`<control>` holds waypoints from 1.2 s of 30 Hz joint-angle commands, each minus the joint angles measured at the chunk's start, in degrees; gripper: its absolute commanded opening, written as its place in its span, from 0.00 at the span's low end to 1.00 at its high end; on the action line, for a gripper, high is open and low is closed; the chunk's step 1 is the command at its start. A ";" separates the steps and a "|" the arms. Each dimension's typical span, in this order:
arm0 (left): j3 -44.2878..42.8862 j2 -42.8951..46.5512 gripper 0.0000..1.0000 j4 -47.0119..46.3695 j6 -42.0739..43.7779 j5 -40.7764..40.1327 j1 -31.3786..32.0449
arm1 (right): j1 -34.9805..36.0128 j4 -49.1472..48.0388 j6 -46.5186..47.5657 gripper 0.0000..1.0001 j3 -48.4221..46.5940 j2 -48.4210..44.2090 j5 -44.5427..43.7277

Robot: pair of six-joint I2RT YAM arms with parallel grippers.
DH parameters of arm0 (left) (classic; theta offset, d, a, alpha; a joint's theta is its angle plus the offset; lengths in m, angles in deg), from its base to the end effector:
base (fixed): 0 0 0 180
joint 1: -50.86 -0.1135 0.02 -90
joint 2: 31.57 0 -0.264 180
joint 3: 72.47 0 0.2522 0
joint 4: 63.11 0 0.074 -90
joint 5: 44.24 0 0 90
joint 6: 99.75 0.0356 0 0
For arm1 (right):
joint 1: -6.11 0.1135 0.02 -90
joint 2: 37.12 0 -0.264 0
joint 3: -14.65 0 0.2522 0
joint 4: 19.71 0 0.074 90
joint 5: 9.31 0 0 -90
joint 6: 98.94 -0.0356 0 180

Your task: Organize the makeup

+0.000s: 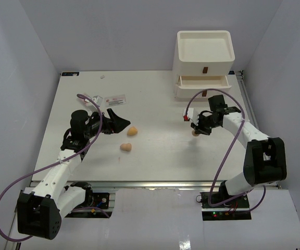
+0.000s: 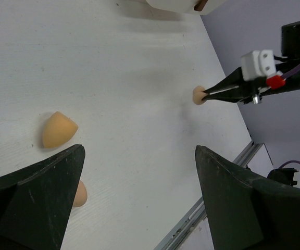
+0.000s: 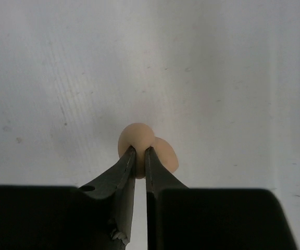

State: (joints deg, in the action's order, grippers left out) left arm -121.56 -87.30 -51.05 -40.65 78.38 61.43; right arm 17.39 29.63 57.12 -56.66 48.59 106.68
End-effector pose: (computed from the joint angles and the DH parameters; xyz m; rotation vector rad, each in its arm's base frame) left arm 0.2131 -0.0593 0.2692 0.0582 1.9763 -1.0209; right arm 0.2827 0.0723 0.2190 -1.6820 1.8845 0.2462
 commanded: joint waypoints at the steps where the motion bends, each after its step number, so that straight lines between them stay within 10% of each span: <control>1: 0.09 1.32 0.98 -0.50 0.31 0.78 -0.37 | -1.24 -4.49 -13.91 0.08 -8.29 -5.75 2.37; 17: 0.09 1.94 0.98 -0.33 0.31 0.95 -0.37 | -4.34 -49.21 -44.33 0.08 -6.70 -3.24 -28.71; 27: 0.09 1.79 0.98 -0.33 0.40 0.71 -0.28 | -4.96 -57.38 -44.67 0.09 -9.17 6.33 -35.80; 36: 0.09 1.47 0.98 -0.24 0.40 0.51 -0.37 | -5.56 -58.48 -44.12 0.34 -11.05 10.82 -35.14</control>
State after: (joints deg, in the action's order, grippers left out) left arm -121.52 -86.92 -51.00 -40.64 78.36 61.43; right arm 12.46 -23.43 13.58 -64.41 58.74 72.45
